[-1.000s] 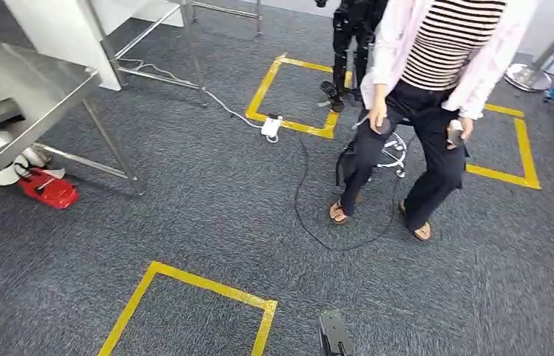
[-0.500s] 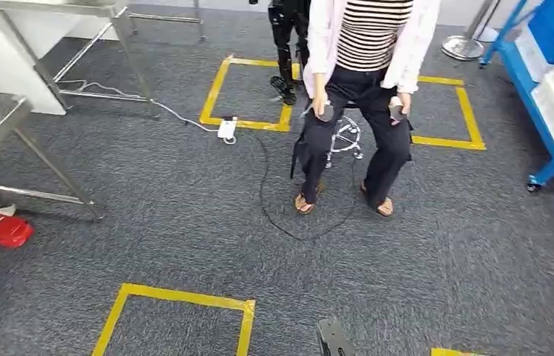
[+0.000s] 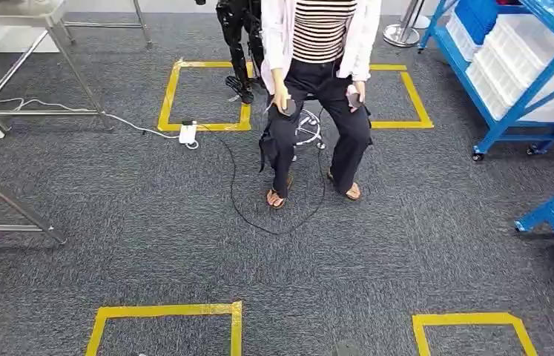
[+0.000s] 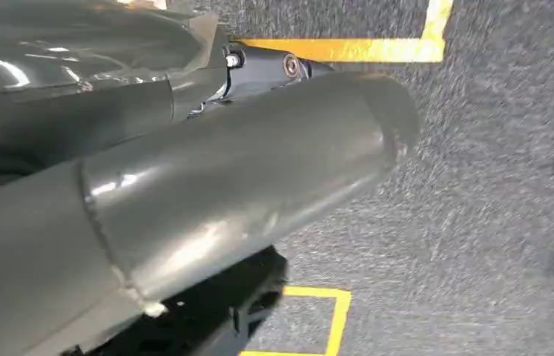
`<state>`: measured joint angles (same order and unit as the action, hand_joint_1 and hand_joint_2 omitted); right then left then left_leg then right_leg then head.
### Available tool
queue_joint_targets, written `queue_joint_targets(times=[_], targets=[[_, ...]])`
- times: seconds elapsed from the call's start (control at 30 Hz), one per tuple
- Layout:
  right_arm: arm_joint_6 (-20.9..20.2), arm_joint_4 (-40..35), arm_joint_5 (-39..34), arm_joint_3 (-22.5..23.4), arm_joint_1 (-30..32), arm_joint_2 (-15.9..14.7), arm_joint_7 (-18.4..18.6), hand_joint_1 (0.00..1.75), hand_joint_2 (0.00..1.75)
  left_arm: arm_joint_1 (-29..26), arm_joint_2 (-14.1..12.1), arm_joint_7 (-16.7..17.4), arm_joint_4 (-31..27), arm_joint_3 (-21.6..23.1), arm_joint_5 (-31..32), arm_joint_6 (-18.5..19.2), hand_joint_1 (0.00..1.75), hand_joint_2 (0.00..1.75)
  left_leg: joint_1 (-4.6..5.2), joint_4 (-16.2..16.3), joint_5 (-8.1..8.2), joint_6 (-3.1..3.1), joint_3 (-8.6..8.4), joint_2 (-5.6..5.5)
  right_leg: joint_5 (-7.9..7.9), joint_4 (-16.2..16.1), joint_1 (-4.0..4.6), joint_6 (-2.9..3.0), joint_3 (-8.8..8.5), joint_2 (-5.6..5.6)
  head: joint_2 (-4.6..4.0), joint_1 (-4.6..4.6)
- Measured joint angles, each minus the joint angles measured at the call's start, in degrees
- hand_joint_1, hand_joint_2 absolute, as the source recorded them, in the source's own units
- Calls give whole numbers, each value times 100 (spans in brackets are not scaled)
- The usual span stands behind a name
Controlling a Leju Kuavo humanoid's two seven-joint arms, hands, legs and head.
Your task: Take the parts from the cabinet and place them on the table.
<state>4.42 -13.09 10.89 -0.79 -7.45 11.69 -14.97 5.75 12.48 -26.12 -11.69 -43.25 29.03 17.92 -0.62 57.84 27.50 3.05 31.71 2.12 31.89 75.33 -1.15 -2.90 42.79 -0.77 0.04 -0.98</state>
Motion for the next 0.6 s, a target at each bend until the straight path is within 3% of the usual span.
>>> queue_joint_targets(times=[0.03,0.07,0.1,0.13,0.17,0.2,0.27,0.3,0.33,0.37,0.4,0.47,0.5,0.53,0.6], targets=[[7,7,0,13,20,-7,4,0,0,6,0,0,0,4,0,-2,0,0,0,1,2,-3,-1,64,-97,-237,-10,-42,-149,19,0,0],[9,9,0,24,27,-11,7,0,0,11,2,0,0,7,0,-2,0,0,0,1,3,-5,-5,120,-254,-683,-16,-88,-409,55,0,-7],[11,11,0,39,24,-15,7,0,0,14,7,0,0,11,0,-2,0,0,0,2,8,-14,-15,180,-431,-1272,-22,-123,-751,160,0,0],[11,11,0,52,11,-15,7,0,0,14,13,0,0,13,0,-2,0,0,6,5,17,-37,-34,231,-531,-1787,-21,-108,-1058,465,0,-4],[11,11,2,52,-6,-13,7,0,0,11,13,0,0,15,0,-7,0,0,56,17,51,-88,-39,278,-562,-1837,63,-65,-1088,540,0,0],[11,11,2,55,-6,-11,7,0,0,14,13,0,0,15,0,-9,0,0,51,14,54,-116,-62,310,-584,-1847,60,-10,-1055,447,0,15],[11,15,2,59,14,-28,7,0,0,23,35,0,0,20,0,-9,0,0,31,-22,52,-163,-100,414,-586,-1846,104,31,-992,356,0,13],[13,15,2,59,18,-35,9,0,0,31,48,0,0,22,0,-9,0,0,23,-13,84,-211,-104,448,-619,-1886,45,94,-1063,288,0,4],[13,17,0,61,22,-28,9,0,0,37,48,0,0,22,0,-9,0,0,-15,108,183,-261,-67,200,-641,-1904,-33,133,-1082,225,0,31],[15,17,-2,63,19,-31,11,0,0,34,48,-2,0,24,2,-7,0,0,-25,388,403,-262,33,-23,-662,-1904,-44,204,-1078,184,0,56],[15,17,2,63,10,-28,11,0,0,22,46,0,2,24,2,-7,0,0,-22,846,679,-264,226,-153,-670,-1904,-27,250,-1074,134,0,63],[15,17,2,61,18,-20,11,0,0,-1,46,0,4,22,9,-9,0,0,-27,1728,1026,-280,638,-229,-670,-1901,-3,250,-1068,-7,0,72],[15,22,2,61,27,-24,11,0,0,-7,46,0,7,24,11,-9,0,0,-35,1873,1006,-282,725,-230,-670,-1900,0,249,-1071,-73,0,72],[15,26,2,63,31,-31,11,0,0,-7,46,0,7,22,11,-9,0,0,-55,1727,842,-284,689,-229,-670,-1896,0,248,-1076,-160,0,74],[15,28,2,63,27,-33,11,0,0,-4,39,0,7,24,15,-11,0,0,-120,913,315,-305,328,-274,-669,-1872,-11,241,-1093,-316,0,74]])
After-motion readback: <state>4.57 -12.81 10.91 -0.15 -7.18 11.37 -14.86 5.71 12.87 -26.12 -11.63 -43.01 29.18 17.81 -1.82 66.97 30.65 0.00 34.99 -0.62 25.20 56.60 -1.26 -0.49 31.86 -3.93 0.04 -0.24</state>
